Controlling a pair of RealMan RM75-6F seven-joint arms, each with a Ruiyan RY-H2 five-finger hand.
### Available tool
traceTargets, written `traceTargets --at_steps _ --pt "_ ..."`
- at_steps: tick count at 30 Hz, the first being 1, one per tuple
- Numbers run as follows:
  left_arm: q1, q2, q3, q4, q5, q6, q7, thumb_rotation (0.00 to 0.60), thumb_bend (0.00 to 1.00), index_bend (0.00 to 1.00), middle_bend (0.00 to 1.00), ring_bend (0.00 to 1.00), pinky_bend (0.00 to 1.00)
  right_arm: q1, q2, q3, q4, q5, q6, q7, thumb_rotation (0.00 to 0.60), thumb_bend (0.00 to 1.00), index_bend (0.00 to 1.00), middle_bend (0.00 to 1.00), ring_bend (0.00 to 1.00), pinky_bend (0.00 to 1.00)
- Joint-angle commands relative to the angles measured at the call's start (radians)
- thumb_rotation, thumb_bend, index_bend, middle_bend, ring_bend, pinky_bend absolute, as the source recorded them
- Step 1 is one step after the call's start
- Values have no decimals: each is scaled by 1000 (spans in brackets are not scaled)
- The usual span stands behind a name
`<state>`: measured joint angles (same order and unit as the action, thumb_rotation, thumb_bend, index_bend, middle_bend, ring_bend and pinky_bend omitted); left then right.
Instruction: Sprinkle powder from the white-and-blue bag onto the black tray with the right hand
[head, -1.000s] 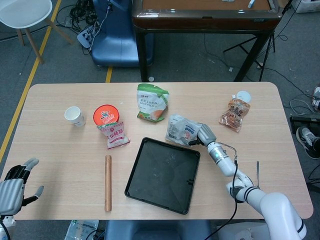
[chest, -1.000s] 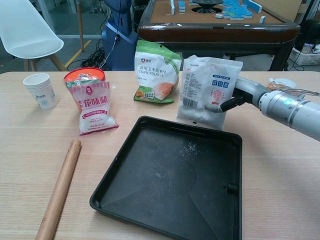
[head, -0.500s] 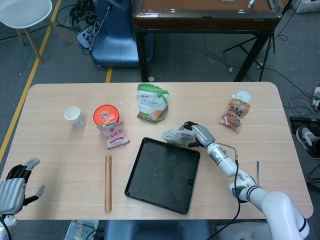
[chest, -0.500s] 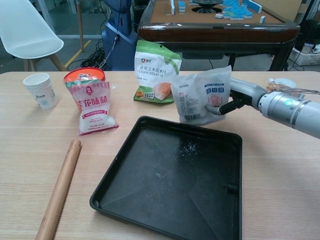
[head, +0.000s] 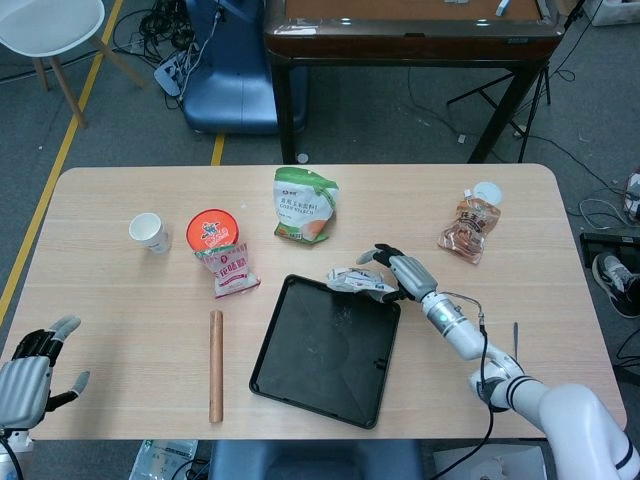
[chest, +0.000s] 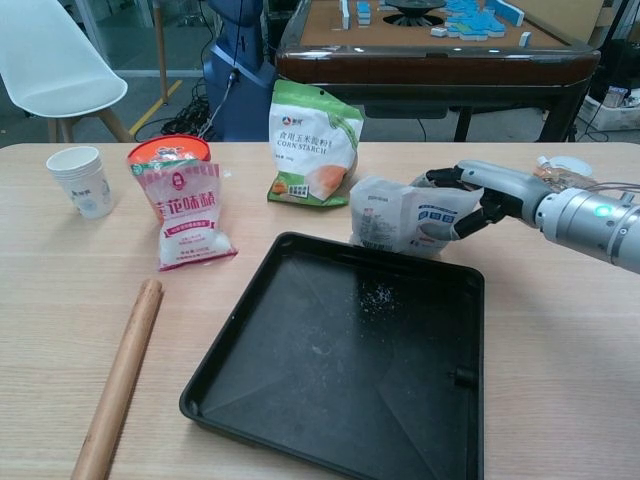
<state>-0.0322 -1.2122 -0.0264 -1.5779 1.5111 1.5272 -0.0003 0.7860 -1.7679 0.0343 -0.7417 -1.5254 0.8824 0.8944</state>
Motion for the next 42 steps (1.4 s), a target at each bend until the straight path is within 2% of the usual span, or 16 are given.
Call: traceTargets --at_steps 1,12,22,27,31,35,38,42 --pt "-1 0 -1 0 2 1 0 600 270 161 144 193 108 -13 25 -5 -36 -1 11 -3 600 357 258 215 60 76" --pt "3 7 -1 -4 3 10 -2 600 270 161 144 193 107 -58 116 -18 -179 -20 85 -44 600 355 240 206 60 76" --pt "-2 11 -3 -6 11 12 -7 600 270 161 144 193 107 -138 306 -38 -460 -27 186 -206 600 355 223 198 59 76" --pt "-4 19 -9 -5 8 14 -12 600 270 161 144 193 107 -201 429 -42 -618 -7 256 -373 600 355 223 220 63 76" --pt "-7 24 -14 -5 8 17 -15 600 270 161 144 193 107 -272 512 -30 -733 42 340 -555 600 355 222 268 123 83" --pt "-9 26 -17 -7 8 18 -10 600 270 161 144 193 108 -362 568 -10 -822 100 465 -760 600 355 246 340 226 177" --pt "-12 26 -18 -10 8 15 -6 600 270 161 144 193 108 -424 590 1 -862 141 549 -883 600 355 322 388 300 254" --pt "-15 28 -18 -17 15 18 -1 600 270 161 144 193 107 -494 623 2 -911 182 620 -975 600 355 355 423 347 298"
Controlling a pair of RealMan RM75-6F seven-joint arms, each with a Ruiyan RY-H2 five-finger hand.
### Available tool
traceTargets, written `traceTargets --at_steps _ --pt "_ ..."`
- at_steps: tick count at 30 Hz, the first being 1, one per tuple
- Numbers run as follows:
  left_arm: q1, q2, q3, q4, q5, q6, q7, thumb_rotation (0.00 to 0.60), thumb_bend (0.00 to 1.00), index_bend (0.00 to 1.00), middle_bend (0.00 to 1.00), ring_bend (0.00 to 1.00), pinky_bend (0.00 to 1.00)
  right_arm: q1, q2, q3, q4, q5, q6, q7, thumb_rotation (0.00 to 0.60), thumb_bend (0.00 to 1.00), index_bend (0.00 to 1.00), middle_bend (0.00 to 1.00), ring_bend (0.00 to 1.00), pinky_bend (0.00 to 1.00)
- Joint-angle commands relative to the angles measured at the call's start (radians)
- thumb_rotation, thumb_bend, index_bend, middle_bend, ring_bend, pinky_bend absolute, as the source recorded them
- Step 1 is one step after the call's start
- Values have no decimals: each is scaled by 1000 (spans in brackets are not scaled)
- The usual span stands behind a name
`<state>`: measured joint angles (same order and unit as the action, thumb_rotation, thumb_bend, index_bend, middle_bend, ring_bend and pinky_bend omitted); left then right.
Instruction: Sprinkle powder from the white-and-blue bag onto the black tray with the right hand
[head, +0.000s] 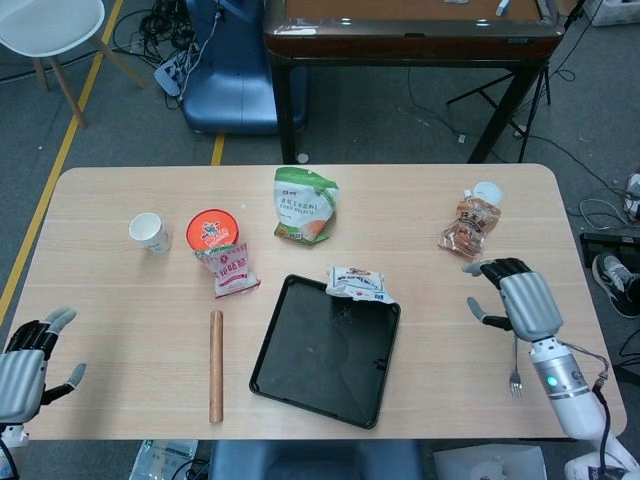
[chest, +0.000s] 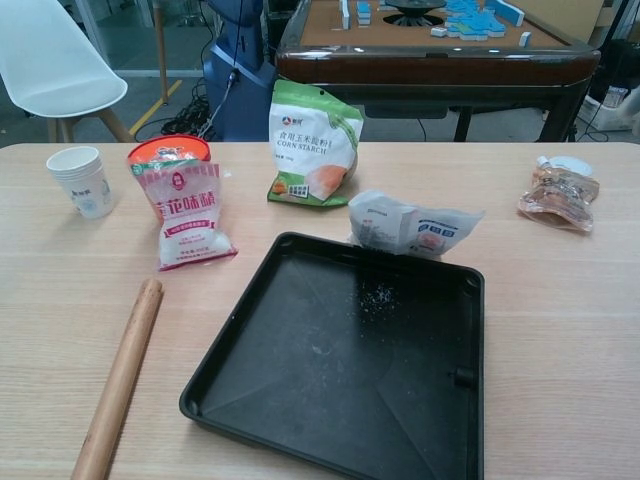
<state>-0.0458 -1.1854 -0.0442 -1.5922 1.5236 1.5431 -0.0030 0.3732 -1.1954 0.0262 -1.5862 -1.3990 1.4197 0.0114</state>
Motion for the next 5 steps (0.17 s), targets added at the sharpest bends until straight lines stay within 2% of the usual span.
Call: traceTargets --at_steps 1,5 --pt "-1 1 0 -4 5 3 3 600 270 161 144 193 107 -96 58 8 -75 60 94 -103 600 355 357 423 348 298" --pt "-4 2 2 -15 14 4 13 600 270 161 144 193 107 -153 82 4 -99 73 137 -115 600 355 357 423 348 299"
